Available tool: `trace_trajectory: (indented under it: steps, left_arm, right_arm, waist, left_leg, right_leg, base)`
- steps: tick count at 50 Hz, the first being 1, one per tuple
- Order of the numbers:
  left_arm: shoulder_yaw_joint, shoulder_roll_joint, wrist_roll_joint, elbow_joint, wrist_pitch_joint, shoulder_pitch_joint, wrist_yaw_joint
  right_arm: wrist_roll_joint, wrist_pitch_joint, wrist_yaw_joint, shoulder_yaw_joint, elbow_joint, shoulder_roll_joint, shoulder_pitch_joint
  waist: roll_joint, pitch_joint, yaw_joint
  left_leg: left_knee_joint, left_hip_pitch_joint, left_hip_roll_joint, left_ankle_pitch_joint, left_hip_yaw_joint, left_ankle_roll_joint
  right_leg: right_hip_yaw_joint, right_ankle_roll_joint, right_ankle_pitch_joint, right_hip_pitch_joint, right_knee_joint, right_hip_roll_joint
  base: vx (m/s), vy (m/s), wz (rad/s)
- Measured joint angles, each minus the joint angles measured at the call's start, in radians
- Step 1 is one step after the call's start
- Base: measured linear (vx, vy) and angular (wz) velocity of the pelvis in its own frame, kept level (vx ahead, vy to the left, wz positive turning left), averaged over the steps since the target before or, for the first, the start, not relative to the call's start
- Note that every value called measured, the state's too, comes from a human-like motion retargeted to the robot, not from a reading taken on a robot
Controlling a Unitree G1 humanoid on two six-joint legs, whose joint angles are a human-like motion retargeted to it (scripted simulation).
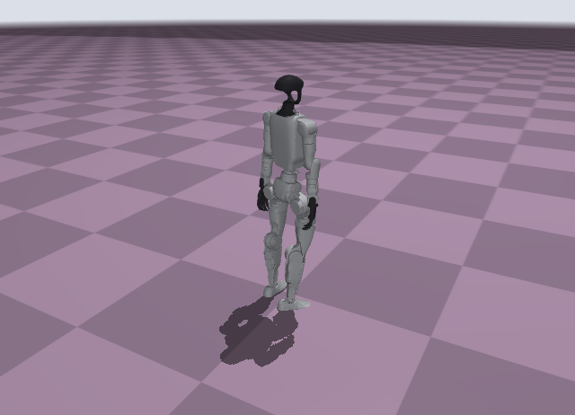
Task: Upper body actions
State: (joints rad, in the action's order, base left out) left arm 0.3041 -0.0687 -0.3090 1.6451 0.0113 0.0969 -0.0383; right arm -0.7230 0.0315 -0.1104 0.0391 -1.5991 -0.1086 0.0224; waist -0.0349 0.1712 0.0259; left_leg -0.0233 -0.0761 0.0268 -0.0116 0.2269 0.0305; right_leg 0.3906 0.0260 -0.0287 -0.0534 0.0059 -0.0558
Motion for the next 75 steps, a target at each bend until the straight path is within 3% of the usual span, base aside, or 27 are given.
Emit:
trace_trajectory:
  steps: [9, 75]
  left_arm:
    - [-0.041, -0.03, -0.047, -0.025, 0.057, -0.009, -0.063]
    - [-0.057, -0.041, -0.002, -0.022, 0.056, -0.029, -0.102]
  right_arm:
    - [0.036, -0.009, -0.006, -0.018, -0.016, -0.009, 0.01]
    - [0.063, -0.008, -0.019, -0.026, -0.031, -0.014, 0.005]
  waist:
    - [-0.003, 0.001, -0.052]
    - [0.002, 0.011, -0.059]
  left_leg:
    - [0.0, -0.002, -0.001, -0.002, 0.022, -0.003]
    - [0.005, 0.005, -0.003, 0.0, 0.022, -0.002]
  right_leg:
    - [-0.025, -0.003, 0.006, 0.01, -0.002, 0.003]
    - [-0.026, -0.004, 0.007, 0.014, 0.004, 0.001]
  base:
    - [0.0, 0.0, -0.14]
    - [0.0, 0.0, 0.0]
